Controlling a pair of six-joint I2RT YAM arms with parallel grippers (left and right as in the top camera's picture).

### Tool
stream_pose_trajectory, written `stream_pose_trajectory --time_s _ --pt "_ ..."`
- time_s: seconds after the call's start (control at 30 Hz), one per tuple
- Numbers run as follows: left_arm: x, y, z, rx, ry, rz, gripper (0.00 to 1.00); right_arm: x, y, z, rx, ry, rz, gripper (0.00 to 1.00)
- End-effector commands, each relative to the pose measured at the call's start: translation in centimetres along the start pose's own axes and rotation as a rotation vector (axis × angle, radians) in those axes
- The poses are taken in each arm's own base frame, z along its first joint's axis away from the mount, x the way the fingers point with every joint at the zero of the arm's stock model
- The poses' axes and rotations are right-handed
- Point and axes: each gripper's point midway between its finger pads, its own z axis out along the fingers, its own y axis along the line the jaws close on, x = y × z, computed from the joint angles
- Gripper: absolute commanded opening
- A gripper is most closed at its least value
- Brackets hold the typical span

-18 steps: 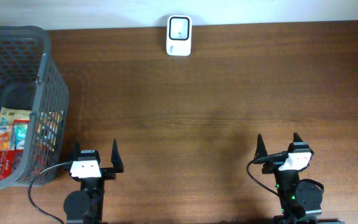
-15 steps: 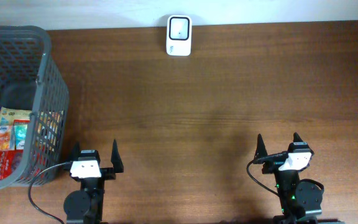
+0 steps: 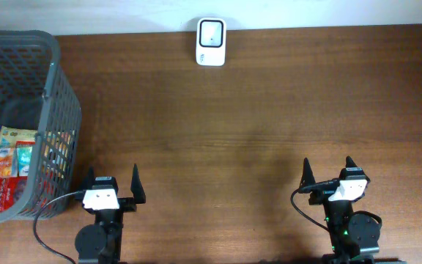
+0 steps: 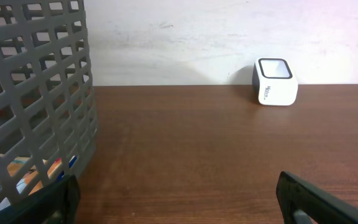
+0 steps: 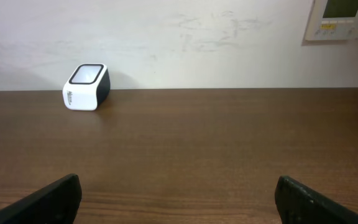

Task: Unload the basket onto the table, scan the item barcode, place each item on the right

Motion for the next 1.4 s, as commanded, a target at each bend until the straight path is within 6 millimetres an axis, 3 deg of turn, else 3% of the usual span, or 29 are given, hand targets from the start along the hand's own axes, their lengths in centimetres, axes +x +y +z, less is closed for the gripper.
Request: stream_pose_trajectory --time_s 0.0,1.2,1.27,1.3,1.33,1.37 --pt "0.1 -0.3 0.0 0.019 -0.001 0.016 0.99 0.3 -0.1 0.0 0.002 0.006 0.011 0.99" --pt "0.1 -0.3 0.0 0.019 -0.001 0.016 0.99 0.3 -0.1 0.0 0.003 0.006 0.011 0.98" --pt "-0.1 0.6 0.0 -0.036 -0.008 0.039 0.99 0.3 -0.1 0.0 0.003 0.006 0.011 0.98" --pt "-0.6 0.5 0.0 -0.034 -0.027 0.036 0.99 0.3 -0.1 0.0 0.003 0.006 0.011 0.98" --pt "-1.5 -0.8 -0.1 0.045 -0.068 0.032 0.99 0.3 -0.1 0.0 0.003 0.006 0.011 0.98" --pt "-3.8 -2.1 -0.5 0.121 -0.163 0.035 0.99 0.3 -0.1 0.0 0.003 0.006 0.011 0.98"
